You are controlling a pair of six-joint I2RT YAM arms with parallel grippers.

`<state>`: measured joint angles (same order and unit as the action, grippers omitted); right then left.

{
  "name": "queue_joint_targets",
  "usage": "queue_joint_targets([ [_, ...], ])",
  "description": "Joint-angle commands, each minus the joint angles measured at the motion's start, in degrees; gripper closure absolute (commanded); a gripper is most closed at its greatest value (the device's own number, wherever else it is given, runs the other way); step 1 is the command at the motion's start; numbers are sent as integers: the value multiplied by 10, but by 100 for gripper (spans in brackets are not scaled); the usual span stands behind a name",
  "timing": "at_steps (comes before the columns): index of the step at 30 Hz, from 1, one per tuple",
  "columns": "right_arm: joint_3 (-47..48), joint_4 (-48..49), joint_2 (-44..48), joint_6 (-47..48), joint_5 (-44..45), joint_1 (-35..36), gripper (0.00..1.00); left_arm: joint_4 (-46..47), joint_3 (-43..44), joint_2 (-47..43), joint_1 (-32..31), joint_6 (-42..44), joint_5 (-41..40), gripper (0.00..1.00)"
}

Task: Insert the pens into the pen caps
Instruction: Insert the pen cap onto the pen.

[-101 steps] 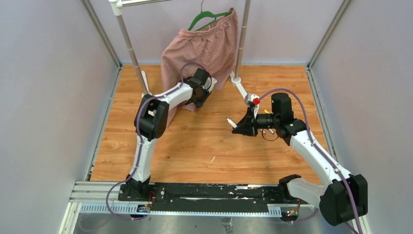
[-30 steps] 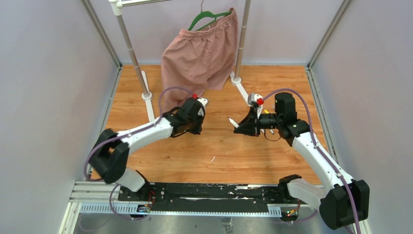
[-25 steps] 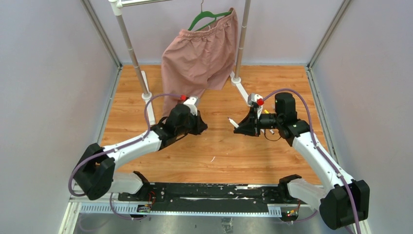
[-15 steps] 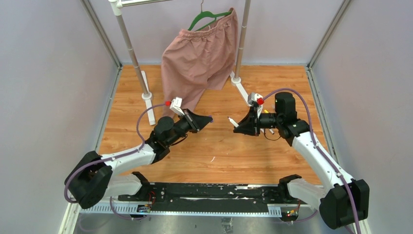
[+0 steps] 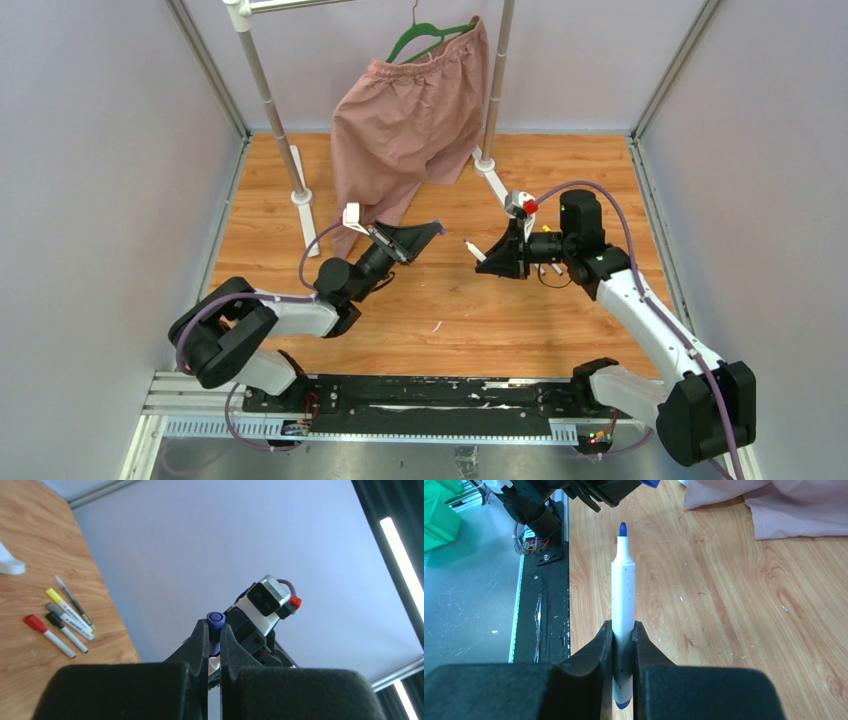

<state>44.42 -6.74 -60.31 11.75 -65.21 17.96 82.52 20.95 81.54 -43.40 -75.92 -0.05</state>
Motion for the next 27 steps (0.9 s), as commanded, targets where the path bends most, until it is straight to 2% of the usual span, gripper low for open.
queue_joint_targets([
  [1,-7,13,-7,-8,9,18,100,59,27,12,-17,-10,-17,100],
  [27,-14,50,-13,-59,23,27,100,59,44,43,-50,55,-23,100],
])
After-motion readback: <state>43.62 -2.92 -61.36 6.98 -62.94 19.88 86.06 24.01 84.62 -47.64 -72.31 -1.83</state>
